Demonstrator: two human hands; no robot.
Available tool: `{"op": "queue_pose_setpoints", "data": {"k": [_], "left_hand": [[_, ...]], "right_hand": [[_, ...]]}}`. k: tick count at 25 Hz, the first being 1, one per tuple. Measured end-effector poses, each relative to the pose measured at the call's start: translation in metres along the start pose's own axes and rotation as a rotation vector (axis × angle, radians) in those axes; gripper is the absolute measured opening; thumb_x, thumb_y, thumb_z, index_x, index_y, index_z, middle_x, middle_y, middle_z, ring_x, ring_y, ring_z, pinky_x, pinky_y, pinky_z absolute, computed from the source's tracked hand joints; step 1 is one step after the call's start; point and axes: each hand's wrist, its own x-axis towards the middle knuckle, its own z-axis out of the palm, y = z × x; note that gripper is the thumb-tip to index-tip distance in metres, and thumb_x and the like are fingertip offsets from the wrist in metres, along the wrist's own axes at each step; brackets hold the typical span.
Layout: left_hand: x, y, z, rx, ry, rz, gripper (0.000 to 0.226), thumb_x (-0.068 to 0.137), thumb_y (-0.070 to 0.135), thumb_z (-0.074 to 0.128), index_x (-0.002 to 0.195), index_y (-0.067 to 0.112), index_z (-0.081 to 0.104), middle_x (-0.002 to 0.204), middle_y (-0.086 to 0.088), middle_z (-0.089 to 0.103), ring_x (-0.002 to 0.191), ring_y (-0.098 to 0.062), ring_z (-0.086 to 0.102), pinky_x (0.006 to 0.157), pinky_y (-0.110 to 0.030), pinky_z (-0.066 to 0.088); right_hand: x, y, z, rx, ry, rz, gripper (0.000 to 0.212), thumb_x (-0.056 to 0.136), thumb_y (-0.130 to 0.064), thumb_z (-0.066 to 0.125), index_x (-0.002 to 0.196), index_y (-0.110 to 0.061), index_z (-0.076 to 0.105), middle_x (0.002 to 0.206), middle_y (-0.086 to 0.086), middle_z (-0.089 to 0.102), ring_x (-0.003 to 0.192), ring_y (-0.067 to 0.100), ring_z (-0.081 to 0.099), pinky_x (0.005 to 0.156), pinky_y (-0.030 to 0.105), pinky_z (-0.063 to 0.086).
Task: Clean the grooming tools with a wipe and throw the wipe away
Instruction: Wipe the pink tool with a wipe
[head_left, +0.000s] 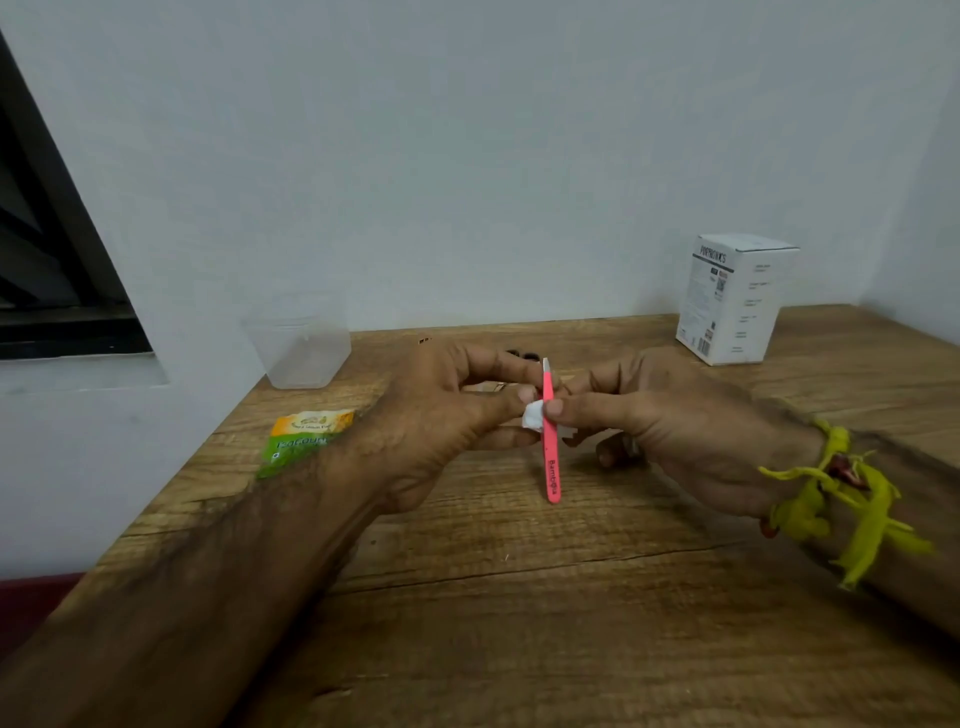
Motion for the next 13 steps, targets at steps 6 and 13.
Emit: {"op": "queue_pose_setpoints", "data": {"k": [6,13], "left_hand": [[0.0034,-0.002,-0.0088,0.019,-0.028,-0.015,0.013,0.083,-0.009,0.071,0.093,-0.002,0.076,0.096,-0.012,0.078,0.087,-0.025,0.077,0.067,-0.027,0.06],[0.0033,0.0028,-0.0098,0.077,-0.002,0.047,0.013,0.074,-0.011,0.078,0.086,-0.006,0.074,0.095,-0.012,0.078,0.086,-0.022,0.077,0.065,-0.027,0.06]], "right_hand": [[-0.0012,-0.0021,-0.0001,-0.106,-0.025,-0.057,0.011,0.082,-0.019,0.077,0.081,-0.008,0.078,0.075,0.004,0.072,0.068,0.007,0.061,0.054,0.026,0.043],[-0.0043,-0.005,0.0012,-0.164,-0.052,-0.104,0.009,0.081,-0.021,0.078,0.075,-0.015,0.077,0.067,-0.005,0.07,0.063,0.001,0.06,0.052,0.023,0.045]]}}
